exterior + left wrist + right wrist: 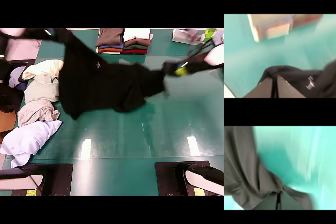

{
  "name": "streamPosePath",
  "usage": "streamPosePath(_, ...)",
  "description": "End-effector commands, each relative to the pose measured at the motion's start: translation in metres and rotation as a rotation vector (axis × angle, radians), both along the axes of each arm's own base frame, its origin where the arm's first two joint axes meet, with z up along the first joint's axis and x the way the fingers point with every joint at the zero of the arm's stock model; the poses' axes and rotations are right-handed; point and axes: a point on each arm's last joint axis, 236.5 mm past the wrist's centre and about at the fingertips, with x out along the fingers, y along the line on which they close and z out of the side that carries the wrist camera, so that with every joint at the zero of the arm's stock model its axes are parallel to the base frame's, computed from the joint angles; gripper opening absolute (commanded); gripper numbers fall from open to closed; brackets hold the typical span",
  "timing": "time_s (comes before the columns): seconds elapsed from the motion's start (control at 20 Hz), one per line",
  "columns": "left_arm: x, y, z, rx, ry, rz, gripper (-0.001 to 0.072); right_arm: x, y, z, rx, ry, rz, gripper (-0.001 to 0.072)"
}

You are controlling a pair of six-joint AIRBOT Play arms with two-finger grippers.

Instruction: Fold the shirts.

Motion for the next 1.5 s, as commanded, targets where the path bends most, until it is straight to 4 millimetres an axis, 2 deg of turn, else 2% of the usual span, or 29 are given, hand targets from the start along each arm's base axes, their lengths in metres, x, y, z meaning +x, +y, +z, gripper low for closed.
streamPosePath(0.0,-0.102,0.026,0.146,-0.03,-0.335,0.007,0.0024,-0.047,-0.034,0.149,-0.035,-0.321,-0.053,0.0016)
streamPosePath(0.1,-0.165,0.04,0.198,-0.059,-0.47,0.011,0.0024,-0.084,-0.044,0.208,-0.041,-0.461,-0.078,0.0016)
streamPosePath(0.2,-0.219,0.052,0.233,-0.086,-0.58,0.015,0.0024,-0.119,-0.052,0.252,-0.058,-0.569,-0.103,0.0016)
streamPosePath(0.3,-0.255,0.061,0.256,-0.109,-0.664,0.021,0.0023,-0.146,-0.06,0.28,-0.075,-0.634,-0.134,0.0015)
streamPosePath(0.35,-0.265,0.063,0.263,-0.118,-0.693,0.024,0.0023,-0.156,-0.064,0.29,-0.087,-0.654,-0.152,0.0015)
streamPosePath(0.45,-0.273,0.065,0.268,-0.127,-0.712,0.024,0.0023,-0.167,-0.074,0.304,-0.123,-0.674,-0.181,0.0015)
streamPosePath(0.55,-0.264,0.059,0.255,-0.114,-0.655,0.007,0.0023,-0.167,-0.085,0.313,-0.147,-0.677,-0.217,0.0015)
streamPosePath(0.6,-0.251,0.055,0.239,-0.092,-0.592,-0.002,0.0023,-0.161,-0.088,0.315,-0.148,-0.674,-0.224,0.0015)
streamPosePath(0.7,-0.211,0.043,0.192,-0.04,-0.424,-0.022,0.0023,-0.138,-0.093,0.308,-0.14,-0.641,-0.221,0.0015)
streamPosePath(0.8,-0.162,0.03,0.124,0.016,-0.205,-0.043,0.0024,-0.098,-0.086,0.276,-0.088,-0.553,-0.175,0.0015)
streamPosePath(0.9,-0.113,0.019,0.037,0.033,0.04,-0.039,0.0024,-0.047,-0.071,0.218,-0.052,-0.416,-0.104,0.0014)
streamPosePath(1.0,-0.073,0.011,-0.062,0.068,0.261,-0.034,0.0024,-0.001,-0.05,0.143,-0.031,-0.244,-0.038,0.0015)
streamPosePath(1.1,-0.051,0.007,-0.156,0.104,0.45,-0.028,0.0024,0.036,-0.03,0.063,-0.022,-0.082,0.015,0.0015)
streamPosePath(1.15,-0.042,0.007,-0.196,0.119,0.516,-0.021,0.0024,0.052,-0.02,0.025,-0.018,-0.015,0.033,0.0015)
streamPosePath(1.25,-0.027,0.012,-0.248,0.161,0.581,0.002,0.0025,0.074,-0.005,-0.034,-0.012,0.072,0.051,0.0016)
streamPosePath(1.3,-0.019,0.015,-0.265,0.181,0.594,0.012,0.0025,0.081,0.002,-0.054,-0.01,0.1,0.058,0.0016)
streamPosePath(1.35,-0.014,0.018,-0.276,0.197,0.598,0.023,0.0025,0.087,0.008,-0.071,-0.011,0.124,0.067,0.0016)
streamPosePath(1.45,-0.007,0.023,-0.28,0.196,0.587,0.036,0.0026,0.093,0.014,-0.089,-0.011,0.147,0.075,0.0023)
